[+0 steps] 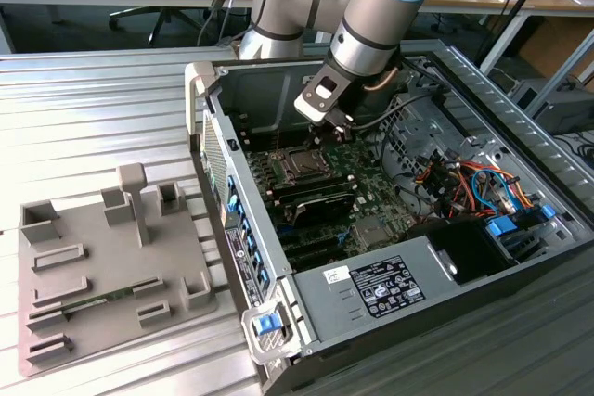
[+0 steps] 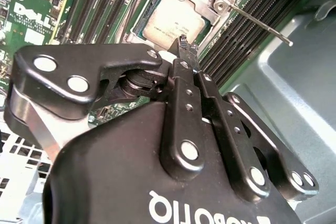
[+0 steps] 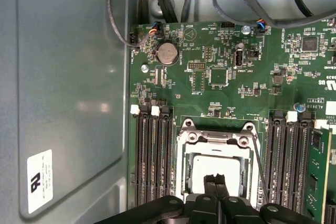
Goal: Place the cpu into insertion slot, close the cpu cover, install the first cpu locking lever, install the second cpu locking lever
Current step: 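Install the first cpu locking lever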
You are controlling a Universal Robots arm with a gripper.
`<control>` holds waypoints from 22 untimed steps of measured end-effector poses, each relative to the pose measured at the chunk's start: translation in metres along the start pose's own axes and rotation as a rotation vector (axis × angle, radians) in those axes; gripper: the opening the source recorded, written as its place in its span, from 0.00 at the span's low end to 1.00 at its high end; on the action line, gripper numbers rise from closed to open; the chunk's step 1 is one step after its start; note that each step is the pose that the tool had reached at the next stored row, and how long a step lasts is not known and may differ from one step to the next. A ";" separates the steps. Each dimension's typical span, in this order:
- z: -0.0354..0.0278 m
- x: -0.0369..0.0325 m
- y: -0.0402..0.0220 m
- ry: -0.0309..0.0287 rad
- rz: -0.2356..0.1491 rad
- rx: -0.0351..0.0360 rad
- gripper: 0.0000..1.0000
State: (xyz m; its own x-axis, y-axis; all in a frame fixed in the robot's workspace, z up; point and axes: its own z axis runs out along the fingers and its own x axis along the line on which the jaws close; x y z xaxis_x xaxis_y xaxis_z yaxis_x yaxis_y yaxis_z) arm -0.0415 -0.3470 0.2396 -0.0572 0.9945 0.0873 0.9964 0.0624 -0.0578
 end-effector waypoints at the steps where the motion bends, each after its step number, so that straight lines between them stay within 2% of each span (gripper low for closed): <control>1: 0.0000 0.0000 0.0000 -0.0010 -0.018 0.0015 0.11; 17: 0.0000 0.0000 0.0000 -0.0134 -0.231 0.0203 0.11; 22: 0.0000 0.0000 0.0000 -0.0162 -0.280 0.0246 0.11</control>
State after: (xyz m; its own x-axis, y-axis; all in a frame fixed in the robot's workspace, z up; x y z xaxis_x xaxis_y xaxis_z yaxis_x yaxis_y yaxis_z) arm -0.0415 -0.3470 0.2396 -0.3311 0.9395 0.0873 0.9399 0.3366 -0.0578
